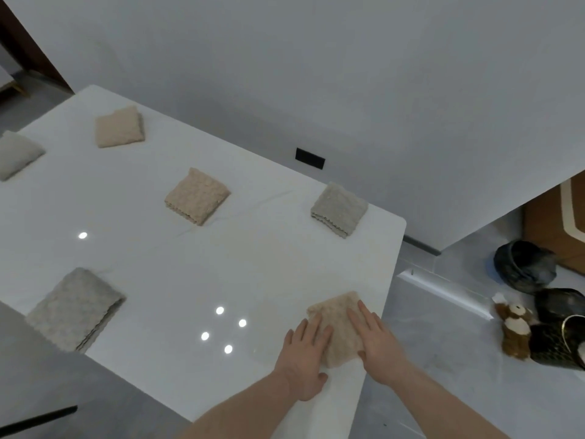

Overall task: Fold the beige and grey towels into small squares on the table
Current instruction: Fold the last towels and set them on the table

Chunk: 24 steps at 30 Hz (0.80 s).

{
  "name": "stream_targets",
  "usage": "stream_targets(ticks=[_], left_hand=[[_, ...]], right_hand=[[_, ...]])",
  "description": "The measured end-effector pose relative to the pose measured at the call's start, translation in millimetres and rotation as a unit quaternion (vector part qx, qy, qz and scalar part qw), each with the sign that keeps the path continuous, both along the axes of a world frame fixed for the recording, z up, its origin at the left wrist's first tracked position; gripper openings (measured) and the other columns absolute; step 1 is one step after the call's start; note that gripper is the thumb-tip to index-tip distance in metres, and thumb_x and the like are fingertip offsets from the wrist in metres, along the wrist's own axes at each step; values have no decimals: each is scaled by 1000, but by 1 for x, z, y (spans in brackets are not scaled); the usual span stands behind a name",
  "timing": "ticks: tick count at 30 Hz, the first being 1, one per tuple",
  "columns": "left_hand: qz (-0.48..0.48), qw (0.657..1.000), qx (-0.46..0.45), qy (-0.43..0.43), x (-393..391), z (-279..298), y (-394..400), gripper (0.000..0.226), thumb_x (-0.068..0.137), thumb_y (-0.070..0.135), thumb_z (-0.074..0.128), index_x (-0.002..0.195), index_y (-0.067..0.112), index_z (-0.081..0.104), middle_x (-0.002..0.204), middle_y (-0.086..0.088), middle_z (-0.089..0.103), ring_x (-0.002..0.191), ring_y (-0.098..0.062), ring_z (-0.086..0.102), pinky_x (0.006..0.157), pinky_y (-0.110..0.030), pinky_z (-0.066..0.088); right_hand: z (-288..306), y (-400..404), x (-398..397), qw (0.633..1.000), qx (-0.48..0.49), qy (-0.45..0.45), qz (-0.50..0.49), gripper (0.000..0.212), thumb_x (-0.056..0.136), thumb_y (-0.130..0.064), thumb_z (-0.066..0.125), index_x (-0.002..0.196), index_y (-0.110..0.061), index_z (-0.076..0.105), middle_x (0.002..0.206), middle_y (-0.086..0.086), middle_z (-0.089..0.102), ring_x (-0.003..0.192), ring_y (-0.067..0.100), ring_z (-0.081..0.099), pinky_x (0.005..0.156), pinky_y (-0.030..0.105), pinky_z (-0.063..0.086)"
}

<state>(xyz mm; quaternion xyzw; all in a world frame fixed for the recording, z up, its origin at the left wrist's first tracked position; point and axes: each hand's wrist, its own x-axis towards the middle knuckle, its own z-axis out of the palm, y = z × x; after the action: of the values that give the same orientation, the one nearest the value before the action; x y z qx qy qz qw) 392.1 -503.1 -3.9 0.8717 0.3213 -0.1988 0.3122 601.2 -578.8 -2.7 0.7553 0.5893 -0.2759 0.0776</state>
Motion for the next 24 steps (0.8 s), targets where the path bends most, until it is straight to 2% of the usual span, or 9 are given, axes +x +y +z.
stream_targets(ticks=[3, 6, 9, 12, 15, 18, 24], left_hand=[[15, 1000, 5, 20, 15, -5, -7, 92, 98, 48, 53, 164, 23, -6, 169, 1, -23, 157, -31, -11, 126, -55, 1], [44, 999, 19, 18, 26, -13, -13, 83, 101, 49, 45, 165, 18, 1, 172, -2, -13, 158, -29, -11, 126, -55, -3], [62, 998, 21, 5, 30, -16, -13, 77, 102, 46, 43, 164, 17, 8, 172, -3, -4, 158, -29, -5, 127, -52, 0], [54, 998, 32, 14, 28, -13, -11, 74, 103, 43, 44, 164, 16, 12, 172, -4, 1, 158, -30, 0, 127, -52, 4], [86, 996, 26, 15, 33, -9, -12, 68, 104, 41, 41, 163, 17, 16, 172, -3, 3, 158, -28, 1, 127, -53, 7], [126, 992, 31, 6, 34, -9, -16, 61, 104, 37, 36, 161, 22, 20, 172, -3, 3, 158, -28, 5, 126, -52, 8], [119, 990, 67, 40, 34, -16, -16, 66, 105, 26, 42, 163, 24, 11, 171, -5, -17, 158, -32, -10, 127, -53, -5]], right_hand=[[-8, -2, 10, 999, -19, 11, 33, 93, 93, -12, 61, 161, -32, 0, 167, -8, -17, 152, 28, 19, 123, 32, 23], [-13, -1, 15, 998, -22, 13, 58, 93, 91, -13, 62, 162, -31, 4, 167, -8, -16, 145, 27, 30, 118, 33, 32], [-11, 6, 20, 996, -26, 10, 89, 89, 90, -29, 58, 162, -26, 5, 167, -4, -15, 147, 30, 25, 116, 40, 35], [-1, 16, 23, 994, -19, 17, 103, 88, 89, -39, 50, 162, -24, 4, 168, 1, -17, 144, 30, 26, 112, 40, 39], [0, 26, 29, 990, -8, 11, 140, 80, 95, -31, 43, 162, -26, 1, 169, -2, -16, 138, 30, 33, 109, 40, 40], [-6, 30, 29, 987, -26, -25, 155, 84, 95, -20, 48, 162, -24, -3, 169, 0, -12, 137, 29, 34, 105, 39, 43], [-23, 26, 11, 990, -30, -69, 121, 93, 94, -14, 60, 161, -15, -4, 168, 8, -12, 135, 31, 34, 103, 37, 44]])
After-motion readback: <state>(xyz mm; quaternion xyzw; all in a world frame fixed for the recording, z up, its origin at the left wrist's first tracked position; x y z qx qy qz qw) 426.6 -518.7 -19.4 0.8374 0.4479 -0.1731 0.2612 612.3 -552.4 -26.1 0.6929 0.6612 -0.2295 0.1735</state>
